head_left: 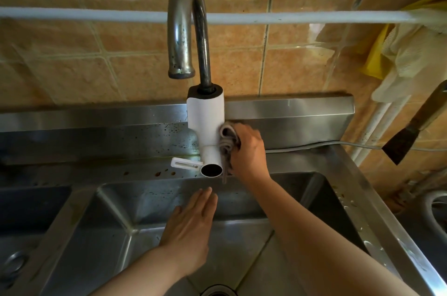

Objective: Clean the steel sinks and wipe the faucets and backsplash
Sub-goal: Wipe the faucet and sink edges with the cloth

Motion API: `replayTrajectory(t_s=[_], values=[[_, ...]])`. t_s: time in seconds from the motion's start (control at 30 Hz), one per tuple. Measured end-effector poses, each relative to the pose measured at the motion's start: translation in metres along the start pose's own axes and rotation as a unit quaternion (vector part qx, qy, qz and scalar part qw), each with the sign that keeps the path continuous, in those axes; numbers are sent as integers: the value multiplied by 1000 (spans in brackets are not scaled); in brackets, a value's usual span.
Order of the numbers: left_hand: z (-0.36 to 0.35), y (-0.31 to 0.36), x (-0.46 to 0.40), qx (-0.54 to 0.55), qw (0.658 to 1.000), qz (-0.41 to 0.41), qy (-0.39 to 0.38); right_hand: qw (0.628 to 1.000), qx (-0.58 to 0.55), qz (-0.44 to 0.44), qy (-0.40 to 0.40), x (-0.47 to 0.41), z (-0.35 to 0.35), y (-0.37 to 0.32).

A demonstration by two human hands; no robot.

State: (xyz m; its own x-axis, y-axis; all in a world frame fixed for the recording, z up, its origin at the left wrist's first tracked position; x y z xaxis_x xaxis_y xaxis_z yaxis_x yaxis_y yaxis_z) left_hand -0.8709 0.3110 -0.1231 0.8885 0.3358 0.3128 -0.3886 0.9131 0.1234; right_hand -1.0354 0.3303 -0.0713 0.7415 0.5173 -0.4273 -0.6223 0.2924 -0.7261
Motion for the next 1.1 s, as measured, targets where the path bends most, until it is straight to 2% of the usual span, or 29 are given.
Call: replayTrajectory(t_s=[0.07,0.13,0.17,0.23,0.3,0.37,0.47,0.53,0.6,0.73,0.77,0.9,0.97,1.1], values=[[-3,2,-2,-4,1000,-3,-6,993,53,-20,-101,9,-11,25],[-6,5,-5,-2,1000,-1,-11,983,103,-11,-150,15,-14,35],[-6,6,-6,-3,1000,-1,-9,983,120,-11,-142,15,-11,37],[-4,8,-10,-6,1000,-4,-9,987,133,-47,-74,10,4,37],[-3,10,-14,-8,1000,-8,-6,993,81,-81,12,1,21,32],[0,13,-19,-10,1000,-13,3,997,16,-64,43,-8,25,20],[0,16,-26,-9,1000,-12,7,999,-26,-25,-37,-10,3,15],[-2,19,-27,-11,1000,-17,17,992,31,-19,-121,-3,-9,31],[-2,21,-28,-12,999,-18,25,983,110,16,-146,4,-8,48],[0,25,-35,-8,998,-31,55,992,103,34,66,-6,28,42],[3,27,-36,-8,997,-33,66,987,119,57,91,-9,29,39],[9,33,-41,-51,991,-59,110,976,149,149,61,-10,6,34],[12,32,-44,-63,985,-65,147,966,197,158,59,-14,0,38],[10,27,-55,-92,983,-52,147,959,237,152,39,-24,21,55]])
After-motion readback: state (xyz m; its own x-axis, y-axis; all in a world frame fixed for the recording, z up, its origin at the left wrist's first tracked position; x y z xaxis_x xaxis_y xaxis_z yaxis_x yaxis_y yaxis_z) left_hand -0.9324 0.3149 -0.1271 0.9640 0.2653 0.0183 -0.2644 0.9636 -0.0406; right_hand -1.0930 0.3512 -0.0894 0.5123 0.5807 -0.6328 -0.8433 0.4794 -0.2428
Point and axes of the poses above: each hand's wrist, its own x-axis away from the middle knuckle, its own z-axis out of the back of the hand, y = z × x, the point moved 4 cm from there along -x, towards the middle knuckle, and after that the axes turned 7 degrees about -z, right-handed, at the moved point
